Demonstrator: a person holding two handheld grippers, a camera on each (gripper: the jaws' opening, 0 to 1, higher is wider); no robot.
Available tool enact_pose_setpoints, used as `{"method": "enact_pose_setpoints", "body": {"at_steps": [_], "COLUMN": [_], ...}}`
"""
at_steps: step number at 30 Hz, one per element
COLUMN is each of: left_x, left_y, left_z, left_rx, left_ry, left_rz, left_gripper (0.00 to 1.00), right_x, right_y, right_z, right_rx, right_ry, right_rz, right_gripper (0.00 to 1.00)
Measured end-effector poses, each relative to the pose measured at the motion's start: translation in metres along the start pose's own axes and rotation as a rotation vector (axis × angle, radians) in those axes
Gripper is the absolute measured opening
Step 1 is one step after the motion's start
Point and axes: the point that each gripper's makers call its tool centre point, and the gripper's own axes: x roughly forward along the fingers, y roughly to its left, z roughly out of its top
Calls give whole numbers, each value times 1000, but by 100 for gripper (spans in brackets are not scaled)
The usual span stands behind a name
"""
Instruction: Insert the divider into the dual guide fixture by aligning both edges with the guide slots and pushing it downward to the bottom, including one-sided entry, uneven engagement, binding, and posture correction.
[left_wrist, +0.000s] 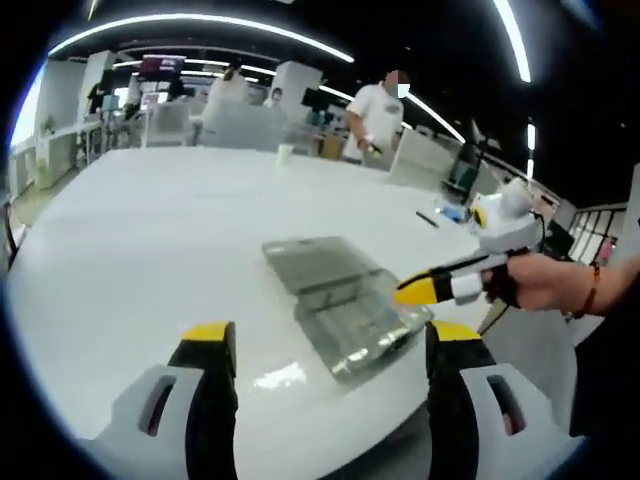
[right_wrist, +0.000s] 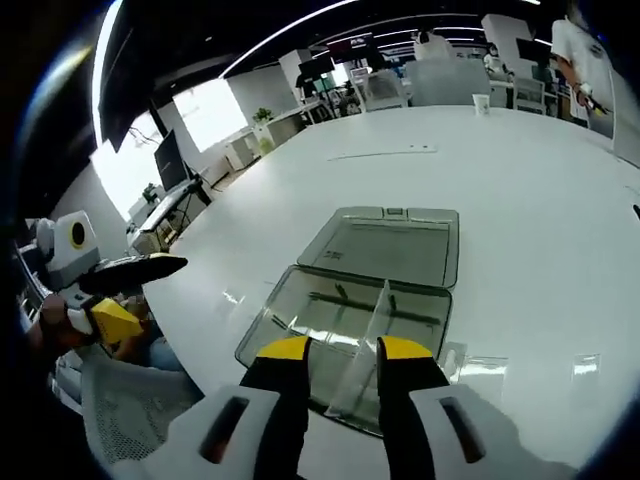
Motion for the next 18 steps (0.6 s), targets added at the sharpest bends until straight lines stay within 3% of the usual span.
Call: {"method": "enact_pose_setpoints", "body": {"at_steps": [6, 10, 18], "left_x": [0, 0, 2], "left_y": [6, 14, 14], "left_z": [-3, -16, -30], "left_rx": [4, 35, 3], "left_ry": [12, 72, 120], "left_rz": [70, 147, 188], "left_gripper": [75, 73, 70], "right_x": [-10, -14, -26], "right_y": [-2, 1, 0], "right_z": [12, 12, 11], "right_rx": [-16, -35, -46], "right_ry": [-46, -55, -70], "right_rz": [26, 53, 86], "right_gripper": [24, 25, 25]}}
